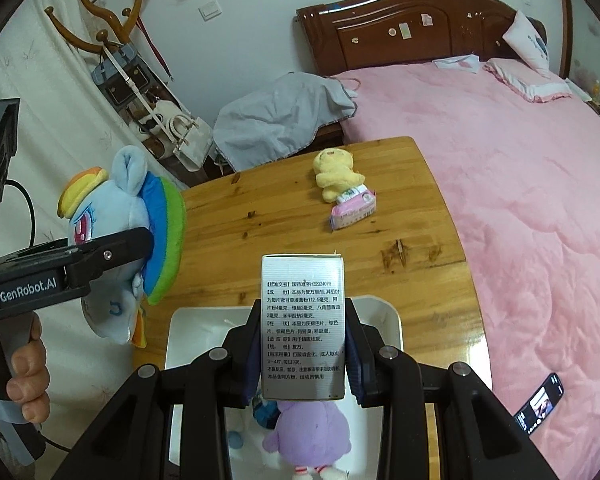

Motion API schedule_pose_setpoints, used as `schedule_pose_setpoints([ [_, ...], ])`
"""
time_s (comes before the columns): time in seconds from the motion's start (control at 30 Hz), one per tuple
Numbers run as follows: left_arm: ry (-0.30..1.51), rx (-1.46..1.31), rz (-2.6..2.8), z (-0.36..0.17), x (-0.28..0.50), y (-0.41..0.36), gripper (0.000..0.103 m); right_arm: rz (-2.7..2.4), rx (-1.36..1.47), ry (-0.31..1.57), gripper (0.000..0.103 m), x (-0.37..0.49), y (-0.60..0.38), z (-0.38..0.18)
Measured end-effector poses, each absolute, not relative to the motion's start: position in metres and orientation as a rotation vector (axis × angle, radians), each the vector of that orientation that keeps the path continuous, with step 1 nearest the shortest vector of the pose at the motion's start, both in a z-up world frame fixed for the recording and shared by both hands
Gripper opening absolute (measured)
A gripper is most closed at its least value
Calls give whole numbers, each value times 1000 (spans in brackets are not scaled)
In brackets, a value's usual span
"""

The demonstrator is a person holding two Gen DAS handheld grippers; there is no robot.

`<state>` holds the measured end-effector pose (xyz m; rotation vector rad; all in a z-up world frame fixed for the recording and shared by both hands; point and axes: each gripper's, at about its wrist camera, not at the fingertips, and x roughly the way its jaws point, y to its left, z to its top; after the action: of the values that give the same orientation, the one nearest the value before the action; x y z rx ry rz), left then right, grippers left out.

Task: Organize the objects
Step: 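Carry the grey pony and tall white box over the white tray with both tools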

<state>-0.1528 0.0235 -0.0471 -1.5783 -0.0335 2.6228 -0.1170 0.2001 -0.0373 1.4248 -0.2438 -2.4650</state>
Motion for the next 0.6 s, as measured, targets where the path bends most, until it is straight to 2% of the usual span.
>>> schedule_pose_setpoints([
  [0.6, 41, -1688, 2598, -84, -125, 27, 88, -2473, 1517, -167, 35, -88, 189, -55],
])
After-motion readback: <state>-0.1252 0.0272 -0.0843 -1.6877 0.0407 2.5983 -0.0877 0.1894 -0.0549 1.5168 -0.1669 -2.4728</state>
